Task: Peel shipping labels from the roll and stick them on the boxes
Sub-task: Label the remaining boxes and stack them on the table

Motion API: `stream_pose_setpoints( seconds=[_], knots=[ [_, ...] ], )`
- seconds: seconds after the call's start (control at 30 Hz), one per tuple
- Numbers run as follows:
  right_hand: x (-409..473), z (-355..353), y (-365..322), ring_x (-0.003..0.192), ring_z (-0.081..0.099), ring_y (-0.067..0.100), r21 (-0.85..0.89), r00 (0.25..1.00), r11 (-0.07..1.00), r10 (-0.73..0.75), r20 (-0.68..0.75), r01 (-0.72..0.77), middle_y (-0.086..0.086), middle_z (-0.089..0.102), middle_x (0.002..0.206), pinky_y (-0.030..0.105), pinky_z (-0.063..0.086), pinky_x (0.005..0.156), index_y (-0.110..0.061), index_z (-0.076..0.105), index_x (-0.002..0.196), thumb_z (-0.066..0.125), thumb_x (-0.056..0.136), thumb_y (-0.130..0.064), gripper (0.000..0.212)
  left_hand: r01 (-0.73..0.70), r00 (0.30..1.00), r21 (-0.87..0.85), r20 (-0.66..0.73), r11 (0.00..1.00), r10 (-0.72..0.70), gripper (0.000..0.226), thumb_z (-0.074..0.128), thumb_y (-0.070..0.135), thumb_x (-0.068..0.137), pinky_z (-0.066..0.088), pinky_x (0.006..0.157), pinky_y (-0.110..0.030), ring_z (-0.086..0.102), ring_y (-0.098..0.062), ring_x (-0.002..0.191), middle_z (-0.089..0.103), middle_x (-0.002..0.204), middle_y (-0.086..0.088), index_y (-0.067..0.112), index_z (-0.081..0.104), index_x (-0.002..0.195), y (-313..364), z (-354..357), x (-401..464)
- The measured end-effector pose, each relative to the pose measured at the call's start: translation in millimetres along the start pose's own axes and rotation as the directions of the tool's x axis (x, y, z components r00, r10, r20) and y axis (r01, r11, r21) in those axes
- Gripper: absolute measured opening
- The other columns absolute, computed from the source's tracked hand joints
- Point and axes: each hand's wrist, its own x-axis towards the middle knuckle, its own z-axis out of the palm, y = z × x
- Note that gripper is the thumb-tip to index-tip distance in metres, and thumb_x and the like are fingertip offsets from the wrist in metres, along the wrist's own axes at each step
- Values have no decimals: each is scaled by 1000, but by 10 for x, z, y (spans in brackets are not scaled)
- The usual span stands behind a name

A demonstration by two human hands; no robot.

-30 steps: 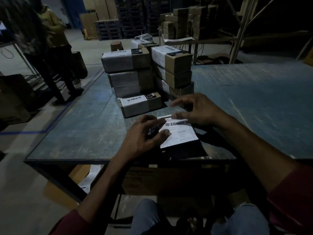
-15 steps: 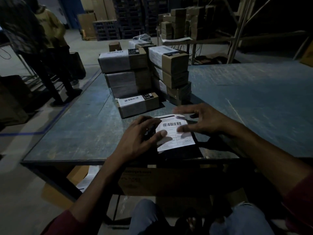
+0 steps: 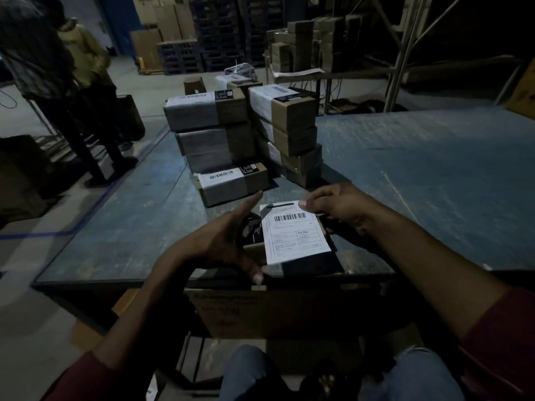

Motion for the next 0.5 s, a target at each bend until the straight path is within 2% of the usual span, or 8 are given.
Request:
stream_pose_setpoints(
  seconds=[0.07, 0.2, 0.27, 0.3, 0.33, 0.4, 0.47, 0.5],
  knots=[
    [1, 1, 16, 70, 66, 25, 6, 1000, 1000, 2, 8, -2, 15, 75, 86, 32, 48, 58, -1, 74, 107, 80, 89, -17, 24, -2, 1000, -25, -30, 1000, 1, 148, 105, 39, 49, 42, 119, -50, 44, -19, 148, 52, 154, 8, 62, 6, 157, -37, -15, 14],
    [-47, -26, -78, 82, 73, 24, 93, 1000, 996, 15, -10, -14, 11, 78, 101, 33, 55, 69, -12, 75, 111, 66, 98, -11, 16, -109, 976, 13, -190, 994, 110, 123, 94, 27, 67, 46, 116, -47, 56, -14, 137, 61, 144, 6, 50, 19, 162, -51, 85, -14],
    [-90, -42, -128, 90, 74, 25, 141, 999, 990, -9, -34, 14, 8, 77, 107, 36, 55, 76, -20, 76, 108, 66, 99, -24, 13, -196, 930, 165, -280, 967, 236, 95, 84, 39, 80, 57, 101, -39, 66, -14, 121, 67, 130, 6, 41, 34, 161, -20, 58, 16],
    [-133, -40, -161, 92, 72, 26, 170, 1000, 985, -22, -21, 25, 8, 76, 107, 39, 56, 81, -22, 77, 106, 68, 98, -37, 20, -194, 904, 264, -326, 945, 276, 79, 77, 50, 86, 59, 90, -34, 70, -14, 113, 70, 120, 7, 33, 45, 156, 71, 54, -16],
    [-161, -46, -173, 97, 71, 30, 202, 999, 979, -42, 15, 38, 10, 75, 110, 44, 55, 90, -23, 78, 109, 67, 95, -52, 34, -150, 892, 231, -388, 961, 233, 73, 73, 56, 89, 59, 85, -33, 71, -18, 112, 71, 116, 8, 31, 49, 152, 138, 38, -40],
    [-189, -62, -170, 121, 65, 39, 313, 981, 947, -126, 147, 74, 18, 70, 128, 58, 46, 111, -21, 74, 126, 58, 93, -69, 61, -158, 851, 353, -425, 922, 309, 93, 82, 44, 84, 52, 94, -37, 62, -26, 123, 64, 132, 2, 38, 31, 162, 173, 48, -128],
    [-269, -78, -161, 133, 59, 40, 437, 919, 898, -215, 330, 53, 19, 63, 141, 59, 44, 111, -17, 63, 142, 52, 95, -69, 71, -179, 837, 382, -426, 907, 345, 121, 89, 21, 78, 47, 100, -39, 50, -17, 125, 54, 144, -4, 35, 9, 167, 104, 61, -151],
    [-299, -82, -155, 132, 60, 39, 444, 904, 894, -236, 356, 59, 18, 64, 141, 59, 46, 110, -16, 60, 143, 58, 92, -63, 70, -182, 839, 368, -425, 912, 340, 124, 89, 16, 78, 46, 99, -40, 45, -11, 122, 52, 145, -6, 34, 5, 167, 153, 53, -182]
  ],
)
